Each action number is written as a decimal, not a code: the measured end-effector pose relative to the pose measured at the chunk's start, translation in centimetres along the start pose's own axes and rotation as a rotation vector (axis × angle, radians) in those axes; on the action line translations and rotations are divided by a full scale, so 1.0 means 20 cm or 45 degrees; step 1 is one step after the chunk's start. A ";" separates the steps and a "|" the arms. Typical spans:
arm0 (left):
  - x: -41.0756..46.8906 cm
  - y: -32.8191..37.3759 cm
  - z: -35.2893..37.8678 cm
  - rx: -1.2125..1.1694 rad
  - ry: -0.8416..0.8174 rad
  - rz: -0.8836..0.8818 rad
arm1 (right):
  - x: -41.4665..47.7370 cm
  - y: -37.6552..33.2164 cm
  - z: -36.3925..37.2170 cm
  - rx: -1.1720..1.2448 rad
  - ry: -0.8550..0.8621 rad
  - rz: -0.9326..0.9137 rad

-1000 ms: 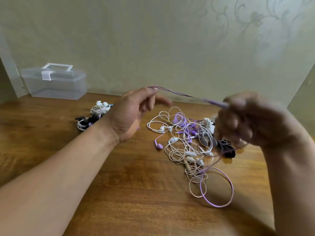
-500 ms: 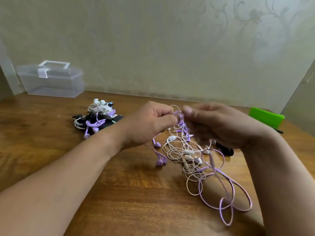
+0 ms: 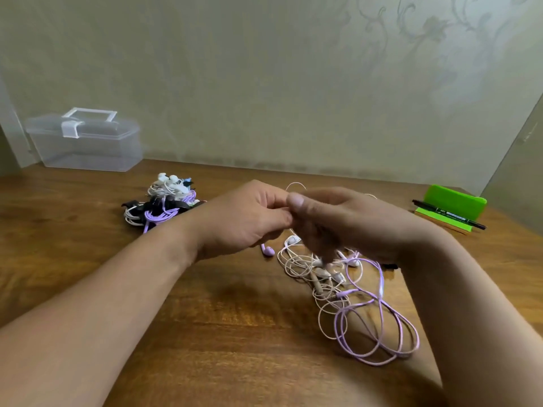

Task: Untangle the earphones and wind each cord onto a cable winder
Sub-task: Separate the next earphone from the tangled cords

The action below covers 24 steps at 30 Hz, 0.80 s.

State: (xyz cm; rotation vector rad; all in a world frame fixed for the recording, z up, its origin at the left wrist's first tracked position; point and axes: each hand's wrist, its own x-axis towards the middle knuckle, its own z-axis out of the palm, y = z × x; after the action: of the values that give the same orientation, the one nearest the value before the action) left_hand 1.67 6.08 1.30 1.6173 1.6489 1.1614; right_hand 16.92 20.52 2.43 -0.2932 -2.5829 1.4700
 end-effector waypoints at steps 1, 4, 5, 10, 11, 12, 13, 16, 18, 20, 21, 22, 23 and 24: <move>0.00 -0.01 0.00 0.016 0.008 -0.019 | 0.00 0.01 0.00 -0.068 -0.020 0.000; 0.00 -0.03 -0.02 -0.021 0.008 -0.067 | -0.02 0.02 -0.06 -0.226 0.130 0.006; 0.00 -0.04 -0.04 -0.065 0.007 -0.070 | -0.02 0.02 -0.09 -0.195 0.201 0.005; 0.01 -0.06 -0.06 -0.176 0.007 -0.095 | -0.04 0.05 -0.15 -0.004 0.318 0.021; 0.01 -0.06 -0.05 -0.161 -0.001 -0.094 | -0.04 0.05 -0.15 -0.109 0.330 -0.005; 0.01 -0.05 -0.04 -0.142 -0.005 -0.091 | -0.04 0.03 -0.12 -0.200 0.341 -0.040; 0.01 -0.05 -0.03 -0.118 -0.006 -0.089 | -0.03 0.01 -0.09 -0.245 0.327 -0.073; 0.01 -0.05 -0.03 -0.095 -0.001 -0.077 | 0.01 0.01 0.00 -0.189 0.121 -0.053; 0.02 -0.06 -0.04 -0.132 0.023 -0.087 | 0.02 0.02 0.00 -0.197 0.107 -0.009; 0.02 -0.08 -0.05 -0.169 0.056 -0.103 | 0.02 0.03 -0.03 -0.300 0.220 -0.005; 0.02 -0.08 -0.06 -0.178 0.059 -0.105 | 0.02 0.03 -0.06 -0.301 0.266 -0.008; 0.02 -0.09 -0.06 -0.185 0.044 -0.105 | 0.01 0.04 -0.07 -0.276 0.297 -0.022; 0.02 -0.09 -0.05 -0.193 0.012 -0.108 | 0.01 0.04 -0.08 -0.248 0.321 -0.055; 0.02 -0.09 -0.05 -0.192 -0.033 -0.113 | 0.01 0.04 -0.07 -0.241 0.344 -0.082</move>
State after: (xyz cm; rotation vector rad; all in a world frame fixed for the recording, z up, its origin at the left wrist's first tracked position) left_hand -0.18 6.46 0.31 1.4450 1.5611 1.1850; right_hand 17.15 22.17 2.54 -0.3980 -2.4864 1.0828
